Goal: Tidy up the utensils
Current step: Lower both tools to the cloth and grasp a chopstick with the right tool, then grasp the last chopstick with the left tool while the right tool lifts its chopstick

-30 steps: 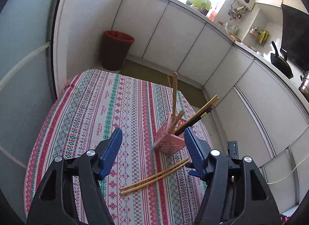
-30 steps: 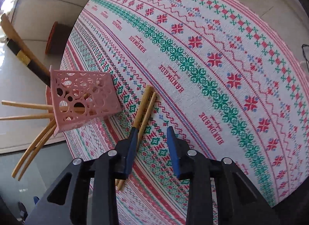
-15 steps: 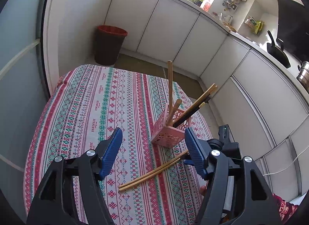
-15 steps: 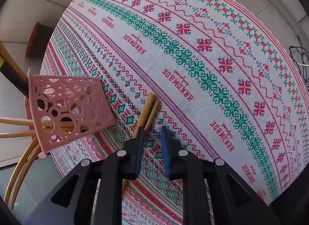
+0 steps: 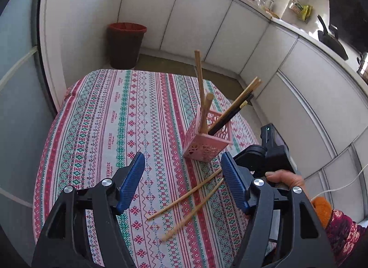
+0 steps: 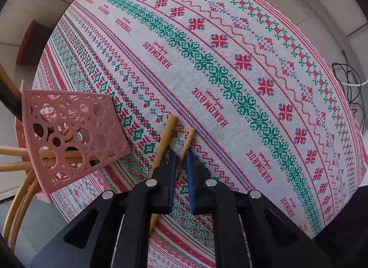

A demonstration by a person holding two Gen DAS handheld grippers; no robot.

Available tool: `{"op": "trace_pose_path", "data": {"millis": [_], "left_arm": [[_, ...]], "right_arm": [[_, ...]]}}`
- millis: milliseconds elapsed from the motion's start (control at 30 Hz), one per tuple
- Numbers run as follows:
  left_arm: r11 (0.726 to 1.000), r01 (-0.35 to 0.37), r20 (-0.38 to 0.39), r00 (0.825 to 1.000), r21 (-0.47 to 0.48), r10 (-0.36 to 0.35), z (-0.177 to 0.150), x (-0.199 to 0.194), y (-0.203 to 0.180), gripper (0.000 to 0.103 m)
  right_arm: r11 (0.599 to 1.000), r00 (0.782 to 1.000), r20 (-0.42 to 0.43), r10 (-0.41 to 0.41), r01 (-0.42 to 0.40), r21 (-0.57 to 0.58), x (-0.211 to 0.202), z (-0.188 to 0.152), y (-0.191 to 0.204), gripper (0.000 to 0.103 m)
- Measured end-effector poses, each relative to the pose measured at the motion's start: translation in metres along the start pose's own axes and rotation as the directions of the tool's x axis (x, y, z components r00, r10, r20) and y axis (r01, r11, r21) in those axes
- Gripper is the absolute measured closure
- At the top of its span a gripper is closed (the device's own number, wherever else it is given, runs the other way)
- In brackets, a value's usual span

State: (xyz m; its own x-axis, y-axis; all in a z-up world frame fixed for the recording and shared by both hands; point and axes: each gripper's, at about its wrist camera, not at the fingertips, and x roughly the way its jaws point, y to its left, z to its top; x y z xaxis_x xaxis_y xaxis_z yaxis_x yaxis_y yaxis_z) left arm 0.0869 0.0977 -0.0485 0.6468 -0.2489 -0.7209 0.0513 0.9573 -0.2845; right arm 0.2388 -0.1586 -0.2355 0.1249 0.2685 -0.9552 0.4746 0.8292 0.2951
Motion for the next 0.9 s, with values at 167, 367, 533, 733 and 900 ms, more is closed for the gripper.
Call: {"op": "trace_pose_path", "data": {"millis": [167, 367, 533, 733, 900], "left_arm": [[0.988, 0.005, -0.208, 0.978, 0.157, 0.028, -0.026, 0.053, -0.021, 0.031], [0.937, -0.024, -0.232, 0.966, 0.349, 0.111, -0.042, 0.106, -0.056, 0.033], [0.876, 0.008, -0.23, 0.966, 0.482, 0.118, -0.053, 0.134, -0.104, 0.034], [0.858, -0.012, -0.254, 0.953, 0.514, 0.166, -0.045, 0.171, -0.136, 0.039], [0.89, -0.024, -0.36, 0.909, 0.455, 0.208, -0.05, 0.197, -0.112, 0.044]], "right_arm": [[0.998, 0.997, -0.049, 0.058, -0.059, -0.035, -0.004, -0.007, -0.038, 0.098], [0.991, 0.989, -0.067, 0.131, -0.133, -0.024, -0.014, -0.002, -0.103, 0.097], [0.99, 0.989, -0.05, 0.138, -0.14, -0.033, -0.031, 0.002, -0.15, 0.097], [0.979, 0.978, -0.072, 0.194, -0.198, -0.049, -0.035, 0.002, -0.173, 0.098], [0.97, 0.968, -0.088, 0.236, -0.24, -0.039, -0.028, 0.009, -0.166, 0.098]]}}
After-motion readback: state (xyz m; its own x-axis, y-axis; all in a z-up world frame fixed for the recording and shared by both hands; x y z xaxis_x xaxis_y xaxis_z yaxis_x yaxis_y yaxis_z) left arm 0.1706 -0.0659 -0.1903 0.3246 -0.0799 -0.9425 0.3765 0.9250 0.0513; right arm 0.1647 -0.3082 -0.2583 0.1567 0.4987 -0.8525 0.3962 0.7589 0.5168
